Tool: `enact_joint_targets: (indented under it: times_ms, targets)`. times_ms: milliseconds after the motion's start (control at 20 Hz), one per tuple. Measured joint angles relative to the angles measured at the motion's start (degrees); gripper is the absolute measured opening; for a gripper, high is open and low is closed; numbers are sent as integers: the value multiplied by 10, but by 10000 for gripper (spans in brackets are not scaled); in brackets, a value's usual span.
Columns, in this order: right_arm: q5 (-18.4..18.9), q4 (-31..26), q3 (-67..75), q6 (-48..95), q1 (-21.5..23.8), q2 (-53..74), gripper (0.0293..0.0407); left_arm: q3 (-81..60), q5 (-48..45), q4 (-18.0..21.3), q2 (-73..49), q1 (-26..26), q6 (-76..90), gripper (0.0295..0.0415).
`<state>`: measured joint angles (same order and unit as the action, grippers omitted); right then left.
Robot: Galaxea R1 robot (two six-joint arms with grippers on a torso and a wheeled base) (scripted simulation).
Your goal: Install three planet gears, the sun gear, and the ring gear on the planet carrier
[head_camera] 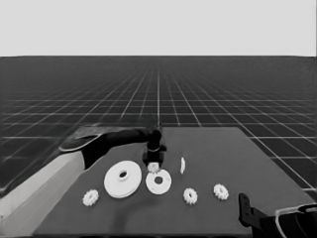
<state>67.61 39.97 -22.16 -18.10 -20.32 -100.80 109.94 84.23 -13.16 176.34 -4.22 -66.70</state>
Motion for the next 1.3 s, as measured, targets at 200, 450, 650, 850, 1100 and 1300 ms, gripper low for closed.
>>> enact_joint_targets:
  times_ms: [200,450,650,850,1100,1300]
  targets:
    - [0,0,0,0,0,0,385,31,-15,-20,11,-24,16,312]
    - [0,0,0,0,0,0,385,35,-17,-22,12,-28,18,345]
    - [0,0,0,0,0,0,385,35,-18,-23,12,-28,18,384]
    - [0,0,0,0,0,0,385,35,-18,-23,12,-28,18,385]
    - [0,0,0,0,0,0,385,-31,20,39,-10,45,-18,385]
    - [0,0,0,0,0,0,385,-34,24,48,-10,53,-20,385]
